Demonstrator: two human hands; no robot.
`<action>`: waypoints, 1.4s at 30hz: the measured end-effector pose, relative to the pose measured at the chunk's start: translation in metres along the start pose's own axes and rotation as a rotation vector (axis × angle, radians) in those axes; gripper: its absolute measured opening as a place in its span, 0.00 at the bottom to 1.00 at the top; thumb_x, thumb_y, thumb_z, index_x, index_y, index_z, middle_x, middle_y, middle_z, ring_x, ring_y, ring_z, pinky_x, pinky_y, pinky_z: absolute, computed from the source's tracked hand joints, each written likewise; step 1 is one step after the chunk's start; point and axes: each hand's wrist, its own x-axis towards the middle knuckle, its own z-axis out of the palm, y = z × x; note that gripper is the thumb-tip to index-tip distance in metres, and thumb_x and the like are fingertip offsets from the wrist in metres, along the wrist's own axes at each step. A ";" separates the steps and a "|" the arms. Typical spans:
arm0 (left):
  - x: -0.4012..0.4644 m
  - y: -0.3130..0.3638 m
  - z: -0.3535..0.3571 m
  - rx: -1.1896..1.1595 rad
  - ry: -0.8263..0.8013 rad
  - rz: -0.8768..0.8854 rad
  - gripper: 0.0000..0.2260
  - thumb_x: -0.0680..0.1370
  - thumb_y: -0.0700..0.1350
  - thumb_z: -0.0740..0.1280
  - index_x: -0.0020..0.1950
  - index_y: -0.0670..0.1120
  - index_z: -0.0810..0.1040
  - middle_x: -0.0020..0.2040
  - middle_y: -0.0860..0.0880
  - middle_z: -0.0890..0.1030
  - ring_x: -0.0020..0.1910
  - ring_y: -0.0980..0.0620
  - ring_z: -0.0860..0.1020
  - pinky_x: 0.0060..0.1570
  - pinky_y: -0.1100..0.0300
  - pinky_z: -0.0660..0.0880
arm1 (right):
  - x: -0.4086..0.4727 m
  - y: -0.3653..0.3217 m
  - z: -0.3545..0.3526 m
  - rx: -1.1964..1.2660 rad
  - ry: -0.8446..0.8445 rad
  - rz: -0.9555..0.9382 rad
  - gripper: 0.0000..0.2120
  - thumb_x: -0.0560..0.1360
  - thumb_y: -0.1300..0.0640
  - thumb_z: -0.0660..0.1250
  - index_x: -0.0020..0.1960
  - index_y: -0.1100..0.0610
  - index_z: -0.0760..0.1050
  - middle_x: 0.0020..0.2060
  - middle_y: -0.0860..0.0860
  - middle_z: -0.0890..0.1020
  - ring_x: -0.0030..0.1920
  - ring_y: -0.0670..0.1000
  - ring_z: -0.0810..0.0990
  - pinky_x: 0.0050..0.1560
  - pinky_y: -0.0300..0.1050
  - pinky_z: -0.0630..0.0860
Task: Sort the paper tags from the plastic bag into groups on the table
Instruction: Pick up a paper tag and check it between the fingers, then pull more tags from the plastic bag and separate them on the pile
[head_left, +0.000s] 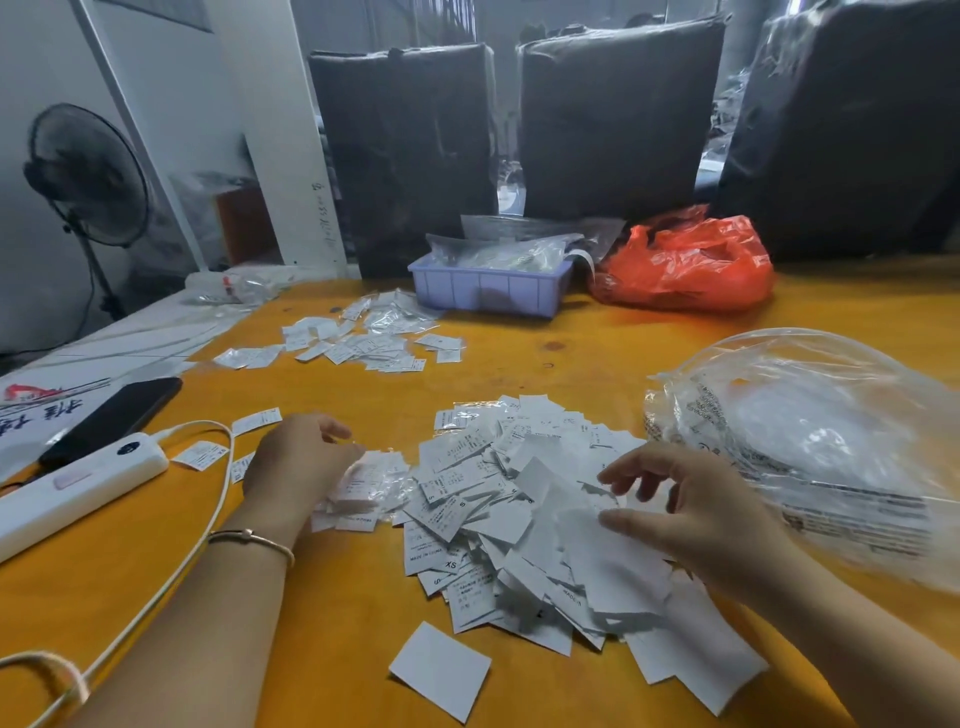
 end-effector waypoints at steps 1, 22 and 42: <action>-0.004 0.004 0.000 0.056 0.025 0.026 0.10 0.77 0.50 0.72 0.56 0.50 0.81 0.49 0.50 0.80 0.48 0.47 0.77 0.47 0.52 0.77 | 0.000 0.001 -0.002 -0.010 -0.051 -0.006 0.16 0.65 0.48 0.78 0.51 0.44 0.79 0.43 0.42 0.80 0.44 0.38 0.75 0.38 0.32 0.69; -0.098 0.079 0.040 -0.096 -0.367 0.911 0.19 0.72 0.59 0.74 0.60 0.55 0.80 0.51 0.59 0.75 0.53 0.61 0.71 0.52 0.61 0.73 | 0.002 -0.001 0.002 -0.341 -0.153 -0.184 0.26 0.60 0.37 0.77 0.55 0.46 0.80 0.45 0.39 0.75 0.46 0.42 0.73 0.48 0.42 0.69; -0.095 0.079 0.029 -0.618 -0.224 0.611 0.05 0.73 0.39 0.75 0.42 0.50 0.84 0.38 0.55 0.83 0.34 0.58 0.78 0.32 0.69 0.71 | 0.010 0.011 -0.028 -0.608 0.482 -0.097 0.10 0.66 0.59 0.78 0.45 0.60 0.82 0.39 0.55 0.83 0.40 0.59 0.80 0.43 0.52 0.72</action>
